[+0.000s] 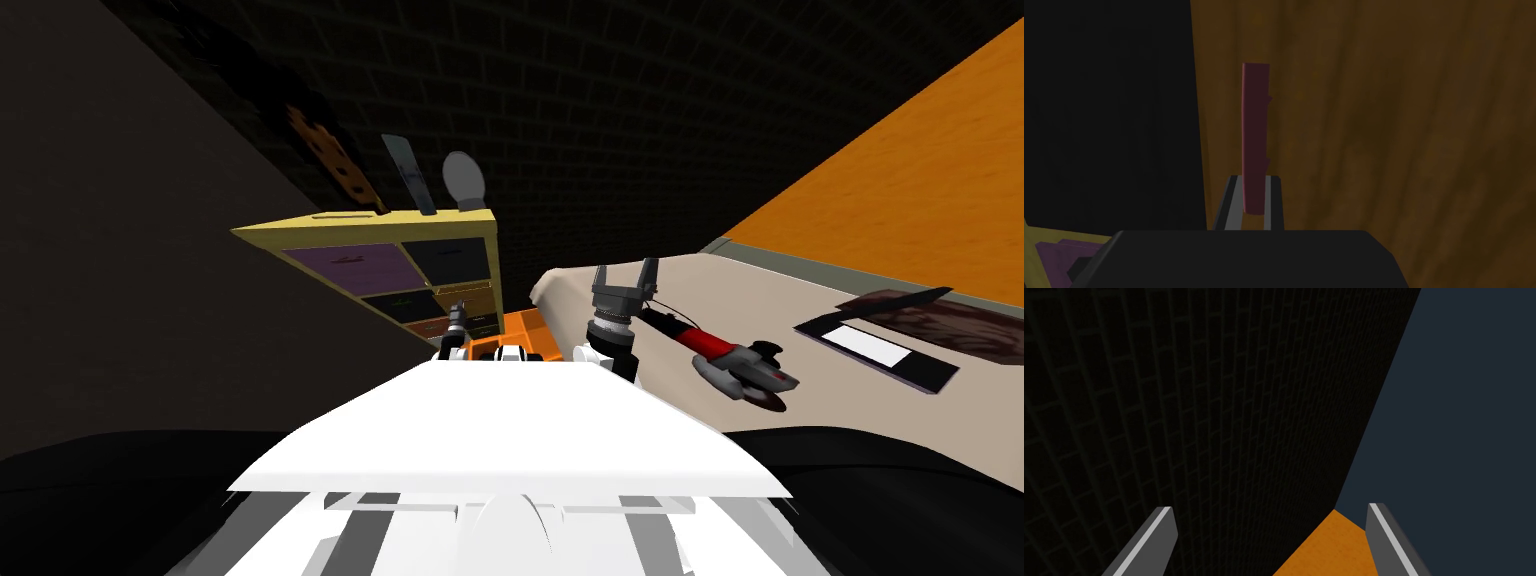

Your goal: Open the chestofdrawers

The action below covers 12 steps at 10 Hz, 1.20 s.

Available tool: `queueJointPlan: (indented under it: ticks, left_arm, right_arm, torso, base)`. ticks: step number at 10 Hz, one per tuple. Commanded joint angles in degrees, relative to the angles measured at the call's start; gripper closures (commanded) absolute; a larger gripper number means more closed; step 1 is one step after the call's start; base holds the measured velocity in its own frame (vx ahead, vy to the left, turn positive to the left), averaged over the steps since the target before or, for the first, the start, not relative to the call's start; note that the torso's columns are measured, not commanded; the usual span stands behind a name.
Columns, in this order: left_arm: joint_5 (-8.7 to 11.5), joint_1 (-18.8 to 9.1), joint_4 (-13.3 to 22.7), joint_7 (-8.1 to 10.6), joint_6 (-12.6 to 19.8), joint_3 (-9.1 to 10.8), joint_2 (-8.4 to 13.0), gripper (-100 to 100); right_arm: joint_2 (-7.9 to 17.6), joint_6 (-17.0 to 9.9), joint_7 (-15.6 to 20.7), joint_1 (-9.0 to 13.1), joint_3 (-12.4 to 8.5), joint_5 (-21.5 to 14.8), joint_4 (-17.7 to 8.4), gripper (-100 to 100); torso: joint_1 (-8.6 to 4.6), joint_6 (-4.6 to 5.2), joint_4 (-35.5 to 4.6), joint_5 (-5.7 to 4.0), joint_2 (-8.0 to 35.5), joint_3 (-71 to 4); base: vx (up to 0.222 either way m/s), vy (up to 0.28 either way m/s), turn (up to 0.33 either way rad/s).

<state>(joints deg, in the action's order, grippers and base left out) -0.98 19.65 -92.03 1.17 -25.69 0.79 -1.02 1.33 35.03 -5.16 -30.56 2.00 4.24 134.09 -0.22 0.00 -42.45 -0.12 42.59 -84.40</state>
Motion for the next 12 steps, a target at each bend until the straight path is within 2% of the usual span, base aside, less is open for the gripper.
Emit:
queueJointPlan:
  ticks: [1,5,6,12]
  left_arm:
    - [-0.09,0.68,-0.89,0.00,0.50,-0.17,0.01,100]
    - [-0.31,2.65,-2.86,0.24,0.28,-1.10,0.16,100]
    - [-0.31,3.30,-5.10,0.35,2.76,-1.09,0.09,-100]
    - [-0.45,5.59,-13.07,0.70,8.39,-1.52,0.01,-100]
  right_arm:
    - [0.00,0.00,0.00,0.00,0.00,0.00,0.00,0]
    - [0.00,0.00,0.00,0.00,0.00,0.00,0.00,0]
    - [0.00,0.00,0.00,0.00,0.00,0.00,0.00,0]
    - [0.01,0.01,0.00,-0.03,-0.01,0.00,0.01,0]
  torso:
    - [-0.05,0.05,-0.06,-0.04,-0.02,-0.03]
    - [0.09,0.01,0.03,0.04,0.01,0.01]
    - [0.07,-0.01,-0.02,0.01,0.05,0.03]
    - [0.20,0.01,0.13,0.11,-0.20,-0.11]
  base:
    - [-0.093,-0.032,0.009]
    - [-0.171,-0.035,0.004]
    - [-0.102,-0.025,-0.022]
    - [0.021,0.007,-0.014]
